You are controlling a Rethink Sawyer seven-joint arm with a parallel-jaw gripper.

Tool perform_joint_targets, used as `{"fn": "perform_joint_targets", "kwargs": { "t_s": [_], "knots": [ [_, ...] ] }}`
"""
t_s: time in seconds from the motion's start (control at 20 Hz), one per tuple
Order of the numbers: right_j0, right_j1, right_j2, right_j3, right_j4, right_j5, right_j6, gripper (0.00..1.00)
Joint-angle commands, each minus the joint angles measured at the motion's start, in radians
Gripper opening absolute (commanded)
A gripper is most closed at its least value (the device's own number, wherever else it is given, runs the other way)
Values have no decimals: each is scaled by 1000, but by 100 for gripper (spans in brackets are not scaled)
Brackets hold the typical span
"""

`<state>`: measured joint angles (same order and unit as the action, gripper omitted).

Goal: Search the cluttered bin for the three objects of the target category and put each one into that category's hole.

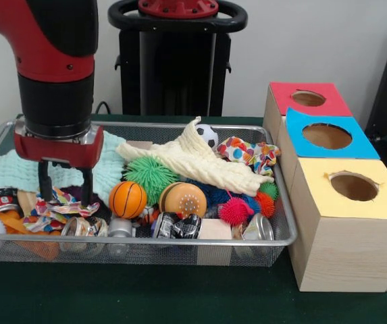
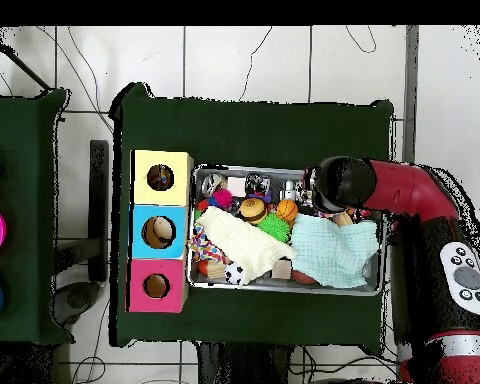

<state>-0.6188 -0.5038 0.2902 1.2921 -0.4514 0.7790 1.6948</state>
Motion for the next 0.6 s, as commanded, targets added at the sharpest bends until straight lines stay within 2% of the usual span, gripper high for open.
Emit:
{"fn": "perform_joint_targets", "kwargs": {
  "t_s": [0.05, 0.55, 0.6],
  "knots": [
    [-3, 83, -16, -37, -66, -21, -42, 100],
    [3, 33, -33, 47, -61, -61, -21, 100],
    [6, 31, -37, 49, -66, -66, -27, 0]
  ]
}}
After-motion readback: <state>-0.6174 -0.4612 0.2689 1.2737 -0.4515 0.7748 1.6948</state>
